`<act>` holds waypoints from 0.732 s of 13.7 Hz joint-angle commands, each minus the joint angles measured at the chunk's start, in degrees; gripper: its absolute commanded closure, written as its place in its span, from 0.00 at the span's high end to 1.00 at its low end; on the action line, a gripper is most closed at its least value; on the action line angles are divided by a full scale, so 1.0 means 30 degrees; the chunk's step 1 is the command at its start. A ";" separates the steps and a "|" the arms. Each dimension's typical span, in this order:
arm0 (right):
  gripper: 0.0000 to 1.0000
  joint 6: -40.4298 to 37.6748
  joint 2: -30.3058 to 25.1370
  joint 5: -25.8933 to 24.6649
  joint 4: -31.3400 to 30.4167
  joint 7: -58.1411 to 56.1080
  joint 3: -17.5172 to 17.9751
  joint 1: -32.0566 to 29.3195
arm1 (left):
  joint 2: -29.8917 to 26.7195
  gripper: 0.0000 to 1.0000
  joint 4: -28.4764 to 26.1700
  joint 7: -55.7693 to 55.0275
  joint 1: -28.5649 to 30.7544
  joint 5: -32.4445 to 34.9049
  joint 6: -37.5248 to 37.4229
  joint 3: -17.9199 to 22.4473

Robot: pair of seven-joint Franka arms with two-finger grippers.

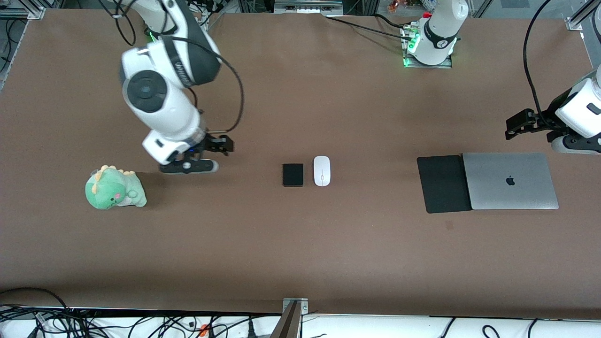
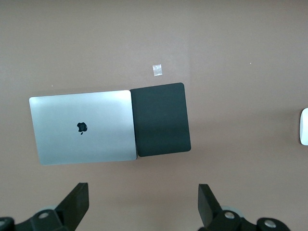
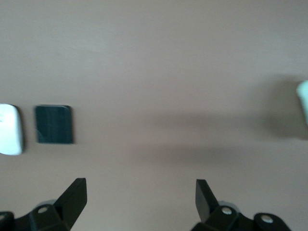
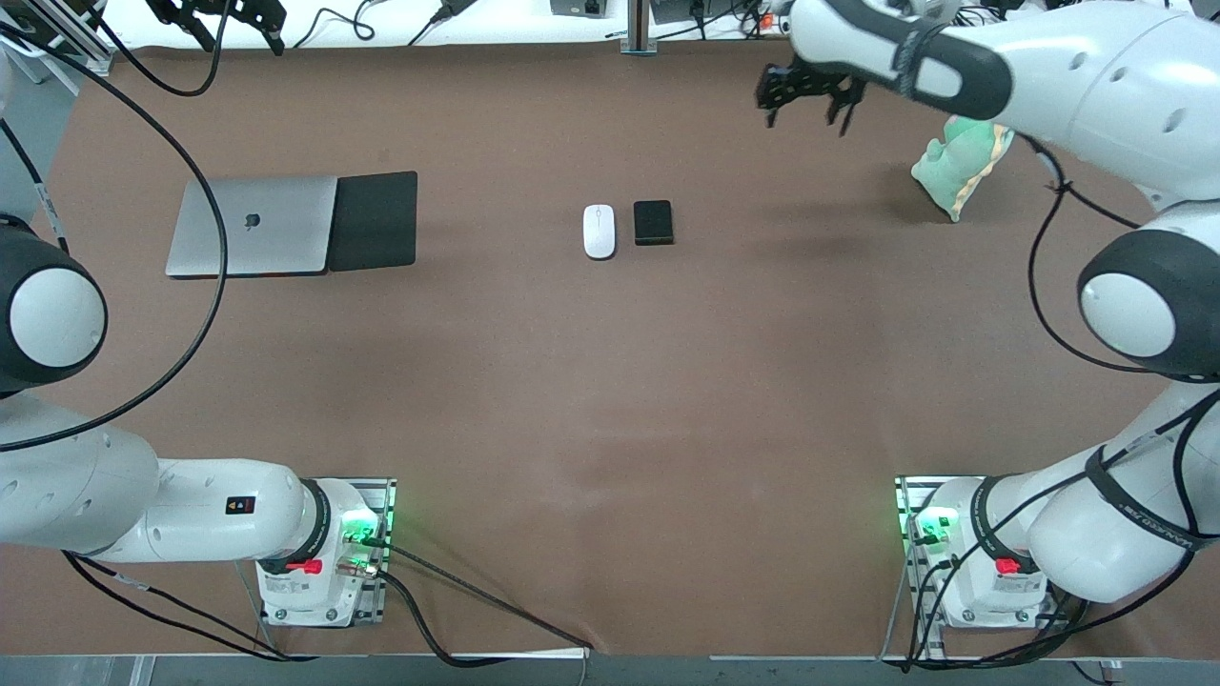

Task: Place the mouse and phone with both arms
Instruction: 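Reach the right gripper over the small black phone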

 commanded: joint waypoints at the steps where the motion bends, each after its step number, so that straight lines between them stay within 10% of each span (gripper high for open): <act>1: 1.00 0.2165 0.1745 0.1649 0.0384 0.1139 -0.0242 0.1263 | 0.0197 1.00 0.0415 0.0429 0.0047 -0.0497 -0.0398 0.0039; 10: 1.00 0.6451 0.7284 0.1654 0.2576 0.4656 -0.0242 0.3991 | 0.0226 1.00 0.0473 0.0400 0.0047 -0.0497 -0.0398 0.0010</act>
